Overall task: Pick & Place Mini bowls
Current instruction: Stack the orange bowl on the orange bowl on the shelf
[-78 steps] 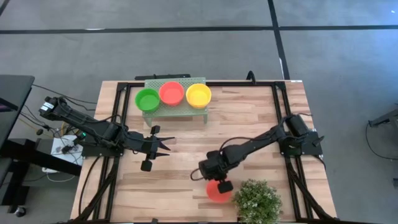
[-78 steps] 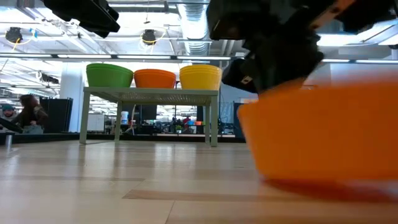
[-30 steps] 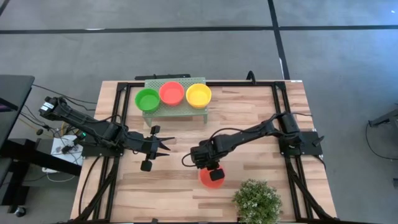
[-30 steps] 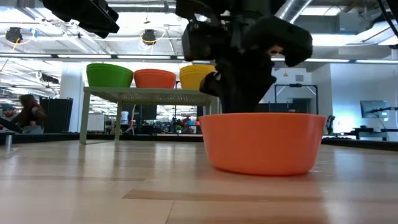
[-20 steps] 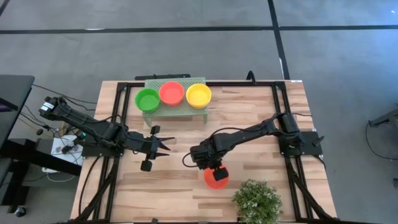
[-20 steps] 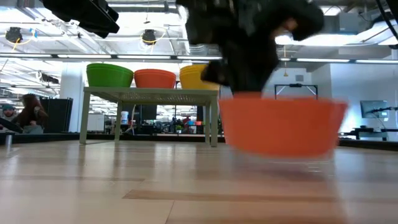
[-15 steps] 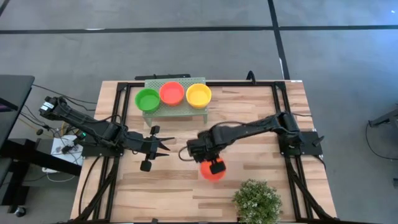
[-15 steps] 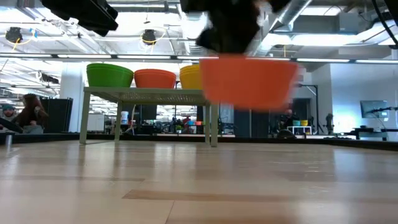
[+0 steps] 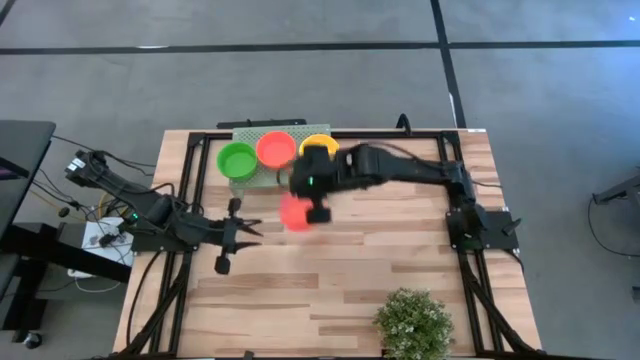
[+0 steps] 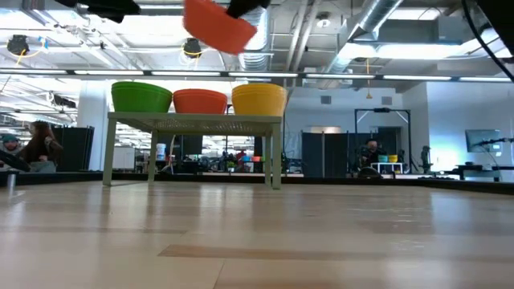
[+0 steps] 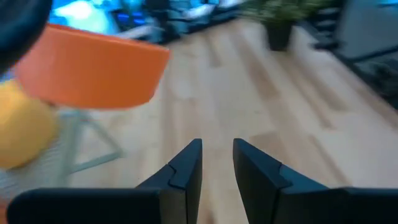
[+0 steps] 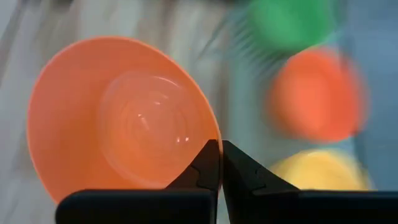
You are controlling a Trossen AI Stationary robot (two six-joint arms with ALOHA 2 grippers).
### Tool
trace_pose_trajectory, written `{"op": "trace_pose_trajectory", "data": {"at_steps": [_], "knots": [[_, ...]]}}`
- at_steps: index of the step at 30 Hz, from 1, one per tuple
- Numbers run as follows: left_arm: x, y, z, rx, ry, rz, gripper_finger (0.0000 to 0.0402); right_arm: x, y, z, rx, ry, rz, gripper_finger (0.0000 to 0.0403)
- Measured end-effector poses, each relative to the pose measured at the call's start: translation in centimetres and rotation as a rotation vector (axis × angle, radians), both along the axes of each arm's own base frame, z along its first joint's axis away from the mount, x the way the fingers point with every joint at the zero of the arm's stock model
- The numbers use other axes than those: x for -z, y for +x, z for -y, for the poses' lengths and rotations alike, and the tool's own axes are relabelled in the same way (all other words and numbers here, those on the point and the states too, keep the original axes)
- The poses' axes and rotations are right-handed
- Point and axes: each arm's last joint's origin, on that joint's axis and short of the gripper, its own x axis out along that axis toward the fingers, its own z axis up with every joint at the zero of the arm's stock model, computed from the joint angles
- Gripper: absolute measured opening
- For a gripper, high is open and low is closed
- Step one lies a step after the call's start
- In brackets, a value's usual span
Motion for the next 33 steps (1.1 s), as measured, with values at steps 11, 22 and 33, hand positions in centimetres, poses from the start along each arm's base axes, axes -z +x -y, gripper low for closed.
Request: {"op": "trace_pose_trajectory", "data": {"at_steps": [11, 22, 33], "knots": [[-0.5, -0.3, -0.8, -0.178, 0.067, 0.064, 0.0092, -2.7, 0.4, 12.6, 0.371, 0.124, 0.419, 0.0001], [-0.6, -0.3, -0.8, -0.158, 0.119, 0.071, 0.0092, -2.7, -1.3, 17.4, 0.464, 0.360, 0.484, 0.0000], [-1.1, -0.2, -1.1, -0.260, 0.209, 0.124, 0.0092, 1.2, 1.3, 17.9, 0.514, 0.362, 0.404, 0.0000]]}}
